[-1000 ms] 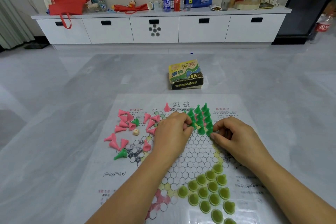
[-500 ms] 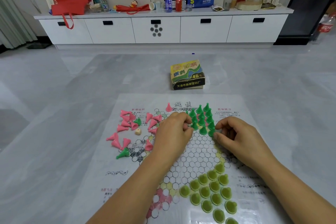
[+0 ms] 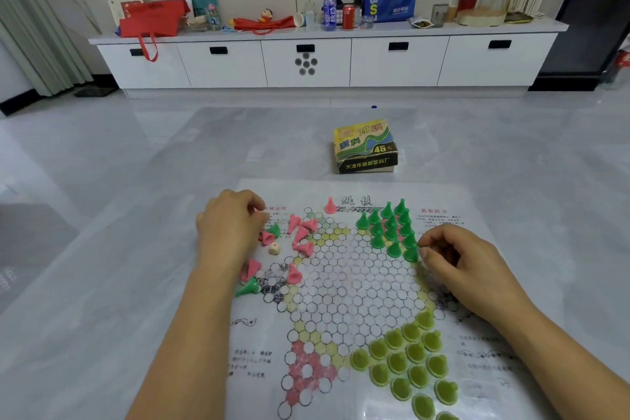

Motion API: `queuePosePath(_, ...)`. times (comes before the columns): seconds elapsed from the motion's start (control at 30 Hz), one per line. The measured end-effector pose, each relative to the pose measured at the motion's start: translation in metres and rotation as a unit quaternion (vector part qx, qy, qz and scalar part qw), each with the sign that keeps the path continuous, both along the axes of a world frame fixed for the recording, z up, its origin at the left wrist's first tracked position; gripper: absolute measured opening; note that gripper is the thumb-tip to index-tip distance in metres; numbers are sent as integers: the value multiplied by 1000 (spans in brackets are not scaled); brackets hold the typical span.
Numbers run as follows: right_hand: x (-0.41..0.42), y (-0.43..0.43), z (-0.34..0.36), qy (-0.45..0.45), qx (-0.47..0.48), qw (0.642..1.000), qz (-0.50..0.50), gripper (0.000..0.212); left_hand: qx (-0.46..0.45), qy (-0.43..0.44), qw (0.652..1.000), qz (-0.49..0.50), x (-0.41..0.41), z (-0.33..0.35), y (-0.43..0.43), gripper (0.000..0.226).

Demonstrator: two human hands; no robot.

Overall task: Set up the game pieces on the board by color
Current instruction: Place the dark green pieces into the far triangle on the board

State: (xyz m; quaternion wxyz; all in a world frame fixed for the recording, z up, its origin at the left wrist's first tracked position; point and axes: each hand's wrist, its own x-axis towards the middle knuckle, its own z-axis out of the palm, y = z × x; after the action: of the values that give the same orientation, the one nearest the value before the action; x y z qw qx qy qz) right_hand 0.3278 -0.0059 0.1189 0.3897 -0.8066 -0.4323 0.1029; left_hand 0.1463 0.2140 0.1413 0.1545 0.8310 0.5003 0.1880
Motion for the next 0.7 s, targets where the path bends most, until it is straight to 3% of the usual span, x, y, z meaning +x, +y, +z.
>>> queuePosePath(0.13,1,0,-1,7,6,1000,-4,15,-44,33,998,-25,2,-2,-2,16)
queuePosePath(0.33,1,0,-1,9,7,1000,-4,16,-40,35,997,-56,7,-4,-10,21)
queuePosePath(0.53,2,1,-2,7,6,1000,-4,15,-12,58,996,-68,9,-1,-14,10)
queuePosePath(0.7,1,0,-1,8,6,1000,-1,16,3,-127,984,-123,19,6,-33,15)
